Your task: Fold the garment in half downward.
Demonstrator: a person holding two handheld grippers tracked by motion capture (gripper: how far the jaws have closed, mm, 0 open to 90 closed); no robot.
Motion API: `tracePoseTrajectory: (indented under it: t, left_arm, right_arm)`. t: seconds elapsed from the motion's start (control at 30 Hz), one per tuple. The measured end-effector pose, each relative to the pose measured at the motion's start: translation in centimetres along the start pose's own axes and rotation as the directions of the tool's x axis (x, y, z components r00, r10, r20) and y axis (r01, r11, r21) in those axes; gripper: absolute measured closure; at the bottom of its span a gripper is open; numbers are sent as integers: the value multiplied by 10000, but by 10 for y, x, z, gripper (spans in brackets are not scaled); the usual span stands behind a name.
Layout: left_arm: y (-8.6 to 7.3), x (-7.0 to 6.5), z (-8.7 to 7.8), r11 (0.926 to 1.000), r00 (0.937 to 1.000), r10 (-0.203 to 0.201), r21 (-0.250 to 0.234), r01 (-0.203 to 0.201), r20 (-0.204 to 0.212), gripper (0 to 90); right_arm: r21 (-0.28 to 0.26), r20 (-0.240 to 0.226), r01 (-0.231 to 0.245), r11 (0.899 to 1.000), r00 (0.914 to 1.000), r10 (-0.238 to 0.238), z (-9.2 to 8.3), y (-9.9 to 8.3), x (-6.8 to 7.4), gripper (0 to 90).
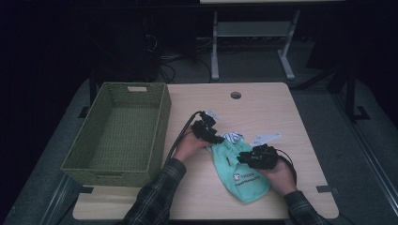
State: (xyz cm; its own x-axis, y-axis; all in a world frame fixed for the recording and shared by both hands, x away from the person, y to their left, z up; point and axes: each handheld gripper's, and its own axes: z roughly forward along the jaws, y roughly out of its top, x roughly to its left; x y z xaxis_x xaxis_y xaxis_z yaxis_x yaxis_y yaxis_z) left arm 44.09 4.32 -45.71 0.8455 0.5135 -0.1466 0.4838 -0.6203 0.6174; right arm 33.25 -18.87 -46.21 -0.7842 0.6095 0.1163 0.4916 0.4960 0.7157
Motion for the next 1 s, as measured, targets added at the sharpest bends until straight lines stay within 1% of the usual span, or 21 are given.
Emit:
tracePoseTrajectory:
  t: [0.03,0.07,0.13,0.17,0.2,0.3,0.37,0.43,0.47,0.53,0.57,0.6,0.63,0.67,0.7,0.77,0.8,0.83,0.87,0.97,1.0]
  left_arm:
    - [0,-1,2,9999,9999,91,52,-91,-42,444]
    - [-1,-2,3,9994,9995,291,210,-289,-89,452]
    - [-1,-4,3,9991,9991,401,169,-399,-118,468]
    - [-1,-5,3,9982,9983,561,205,-558,-151,478]
    - [-1,-7,4,9983,9982,571,163,-568,-206,497]
    - [0,-8,3,9960,9966,807,385,-800,-150,568]
    - [0,-9,2,9953,9966,829,495,-827,-16,639]
    - [0,-10,2,9965,9975,697,466,-700,90,688]
    - [-1,-11,3,9972,9979,618,416,-626,209,748]
    - [-1,-13,3,9971,9979,586,462,-598,270,804]
    - [0,-13,2,9965,9978,611,550,-625,273,816]
    - [0,-14,2,9973,9983,531,504,-543,235,824]
    - [0,-15,2,9967,9980,614,517,-622,156,828]
    - [0,-16,1,9968,9981,607,505,-612,116,830]
    - [0,-16,0,9973,9983,568,468,-572,101,831]
    - [-1,-17,-3,9984,9987,502,263,-504,78,832]
    - [-1,-17,-6,9982,9984,566,216,-568,70,832]
    - [-2,-17,-9,9980,9981,620,89,-621,69,832]
    - [-2,-19,-11,9986,9987,515,-134,-515,48,832]
    - [-2,-21,-22,9972,9981,598,-451,-603,-111,832]
    - [-2,-21,-25,9966,9977,676,-466,-680,-110,832]
  right_arm:
    - [-24,14,21,10000,10000,-21,0,0,0,739]
    - [-15,27,21,10000,10000,-21,0,0,0,740]
    - [-16,51,2,10000,10000,-2,0,0,-1,740]
    - [-15,54,2,10000,10000,-2,0,0,-1,739]
    - [-15,62,12,10000,10000,-12,0,0,-1,740]
    - [-13,73,9,10000,10000,-9,0,0,0,740]
    - [-7,82,11,10000,10000,-11,0,0,0,740]
    - [-4,100,6,10000,9999,-6,0,0,0,740]
    - [-7,95,-4,10000,10000,4,0,0,0,741]
    - [-14,104,-15,10000,9999,15,0,1,-1,745]
    - [-12,97,-56,10000,9999,56,-1,1,-1,745]
    - [-27,98,-80,10000,9999,80,-1,1,-1,751]
    - [-41,111,-80,10000,9999,81,-2,2,-1,753]
    - [-112,126,-16,9999,9999,17,-2,3,-2,764]
    - [-114,112,-107,9999,9999,108,-3,4,-1,772]
    - [-171,76,-113,9998,9999,115,-4,7,-2,836]
    - [-217,30,-124,9997,9999,124,-5,9,-2,870]
    - [-251,37,-17,9997,10000,18,-5,10,-3,893]
    - [-290,79,7,9996,10000,-5,-5,13,-4,897]
    - [-361,50,-124,9993,9999,125,-4,18,-3,898]
    - [-406,24,-39,9992,10000,40,-2,20,-3,898]
